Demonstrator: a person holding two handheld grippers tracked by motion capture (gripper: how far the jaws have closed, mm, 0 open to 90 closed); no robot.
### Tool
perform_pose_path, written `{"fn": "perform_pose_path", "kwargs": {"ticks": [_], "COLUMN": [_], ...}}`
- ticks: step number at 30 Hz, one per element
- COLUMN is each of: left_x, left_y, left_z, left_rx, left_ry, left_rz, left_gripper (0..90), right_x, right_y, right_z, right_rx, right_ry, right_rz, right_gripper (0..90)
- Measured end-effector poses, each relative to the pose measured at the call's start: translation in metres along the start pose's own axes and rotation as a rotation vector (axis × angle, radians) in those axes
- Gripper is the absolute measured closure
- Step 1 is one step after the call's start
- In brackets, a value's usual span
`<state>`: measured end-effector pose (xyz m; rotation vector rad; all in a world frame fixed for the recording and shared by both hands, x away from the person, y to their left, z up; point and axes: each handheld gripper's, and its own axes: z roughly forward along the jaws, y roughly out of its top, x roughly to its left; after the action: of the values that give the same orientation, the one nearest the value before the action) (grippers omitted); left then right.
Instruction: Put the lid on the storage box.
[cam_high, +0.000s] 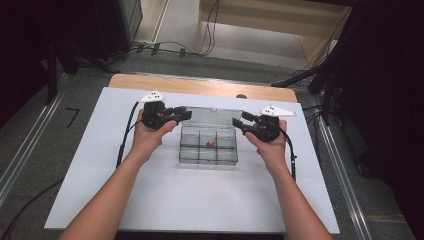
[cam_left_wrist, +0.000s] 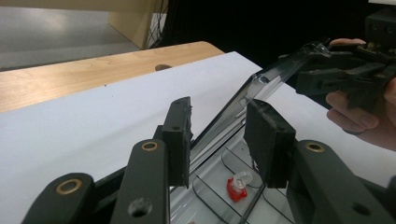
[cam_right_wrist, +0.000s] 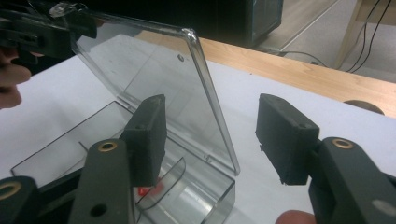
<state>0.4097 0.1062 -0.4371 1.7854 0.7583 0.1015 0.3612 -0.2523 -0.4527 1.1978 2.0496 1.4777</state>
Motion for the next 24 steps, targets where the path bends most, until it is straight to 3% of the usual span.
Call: {"fn": "perform_pose_path", "kwargs": {"ticks": [4, 9, 14, 18, 24], "left_x": [-0.001, -0.002, -0.004, -0.005, -0.006], "left_y": [-0.002, -0.004, -0.006, -0.007, -0.01], "left_z": [-0.002, -0.003, -0.004, -0.006, -0.007], "left_rx": [-0.001, -0.006, -0.011, -0.008, -0.008], "left_ry": [-0.006, -0.006, -0.002, -0.005, -0.009], "left_rz": [0.006, 0.006, 0.004, 0.007, 0.005], "left_gripper": [60.6, 59.9, 59.2, 58.8, 57.8], "right_x": [-0.001, 0.002, 0.006, 0.01, 0.013], "right_y": [-0.008, -0.016, -0.02, -0.02, -0.02], "right_z": [-0.012, -0.02, -0.022, -0.02, -0.018], "right_rx": [-0.003, 0.015, 0.036, 0.046, 0.041], "right_ry": [0.005, 0.002, 0.04, 0.065, 0.061], "right_rz": [0.015, 0.012, 0.017, 0.02, 0.021], "right_gripper": [47.6, 64.9, 79.1, 84.4, 87.6]}}
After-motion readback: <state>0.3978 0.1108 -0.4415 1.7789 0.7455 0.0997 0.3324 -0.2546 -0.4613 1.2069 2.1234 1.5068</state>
